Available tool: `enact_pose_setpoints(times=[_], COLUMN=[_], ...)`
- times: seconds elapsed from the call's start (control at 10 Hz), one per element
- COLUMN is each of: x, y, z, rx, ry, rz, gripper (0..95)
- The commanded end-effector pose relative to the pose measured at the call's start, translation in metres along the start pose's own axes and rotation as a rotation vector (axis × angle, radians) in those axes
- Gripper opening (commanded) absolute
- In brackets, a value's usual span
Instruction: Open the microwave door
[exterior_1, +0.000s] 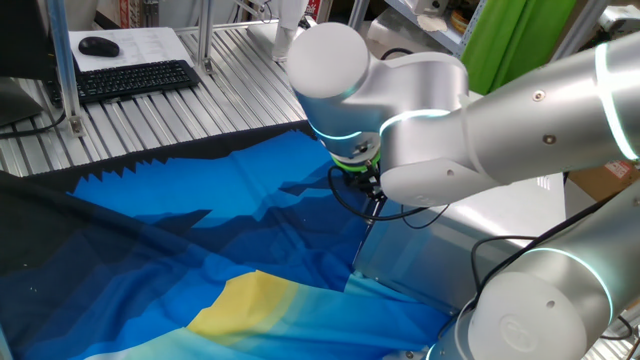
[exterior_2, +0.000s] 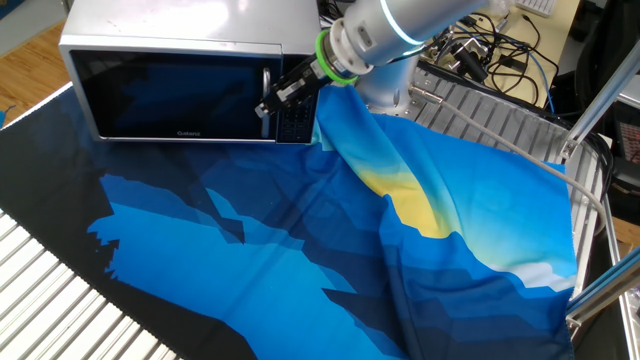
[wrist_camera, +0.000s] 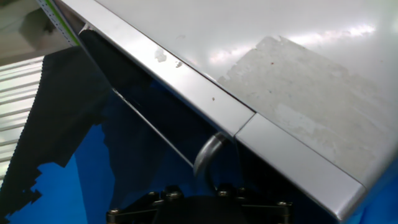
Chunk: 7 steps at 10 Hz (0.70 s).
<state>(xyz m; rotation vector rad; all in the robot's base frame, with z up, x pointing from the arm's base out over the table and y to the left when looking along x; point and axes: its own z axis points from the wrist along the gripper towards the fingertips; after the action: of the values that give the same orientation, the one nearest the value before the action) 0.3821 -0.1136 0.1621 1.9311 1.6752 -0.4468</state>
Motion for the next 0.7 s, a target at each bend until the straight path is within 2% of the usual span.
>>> enact_pose_setpoints(times=[0.1, 0.7], x=[-0.0001, -0.0001], y=[0.0025, 0.0025], z=[0.0036, 0.0036], rx=[-0.001, -0.001], ry=[-0.007, -0.007], rz=[-0.004, -0.004], gripper=[19.0, 19.0])
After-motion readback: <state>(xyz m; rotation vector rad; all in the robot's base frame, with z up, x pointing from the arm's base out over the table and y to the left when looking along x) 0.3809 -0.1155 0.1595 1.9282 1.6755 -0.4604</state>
